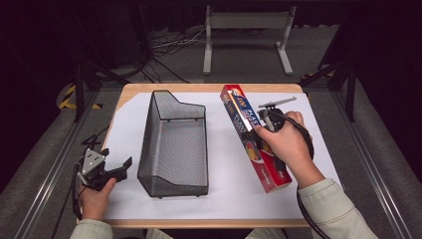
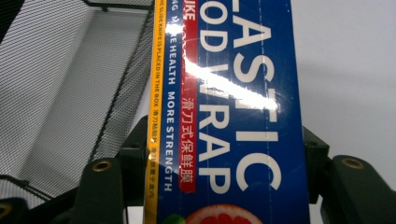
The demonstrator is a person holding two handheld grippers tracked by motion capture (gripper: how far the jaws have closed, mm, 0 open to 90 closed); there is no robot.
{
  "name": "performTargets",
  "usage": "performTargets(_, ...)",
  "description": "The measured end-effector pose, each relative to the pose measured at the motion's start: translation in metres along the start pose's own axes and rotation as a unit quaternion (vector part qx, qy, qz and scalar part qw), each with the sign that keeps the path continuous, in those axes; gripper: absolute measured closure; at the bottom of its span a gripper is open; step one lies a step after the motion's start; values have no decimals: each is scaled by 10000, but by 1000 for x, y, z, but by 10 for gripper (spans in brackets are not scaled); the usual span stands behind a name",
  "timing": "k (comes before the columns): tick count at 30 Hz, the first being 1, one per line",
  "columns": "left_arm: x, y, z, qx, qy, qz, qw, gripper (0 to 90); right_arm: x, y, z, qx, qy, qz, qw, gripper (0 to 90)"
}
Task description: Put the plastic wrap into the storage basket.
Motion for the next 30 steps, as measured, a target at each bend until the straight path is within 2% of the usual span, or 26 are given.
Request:
performTargets(8, 0, 0, 1, 23, 6, 26, 10000, 123, -5, 35, 1, -284, 17, -218, 9994, 398)
performTargets(10, 1, 0, 1, 25, 26, 17, 10000, 124, -6, 38, 2, -319, 29, -217, 9993, 399)
performTargets(15, 2, 0, 2, 35, 55, 57, 10000, 124, -10, 63, 6, -527, 59, -360, 9979, 399)
performTargets(22, 2, 0, 2, 39, 63, 73, 9999, 124, -10, 94, 15, -699, 127, -521, 9961, 398)
performTargets(30, 2, 2, 1, 3, 45, 54, 10000, 123, -6, 120, 25, -877, 227, -673, 9936, 398)
Point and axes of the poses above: each handheld gripper's, and its own axes: z roughly forward along the jaws, x roughly out of its underside, y roughly to its left, the point moved 8 cm from there along z, roughly forward along the jaws, and after that the axes turned 15 degrees about -y, right-handed, at the moved point
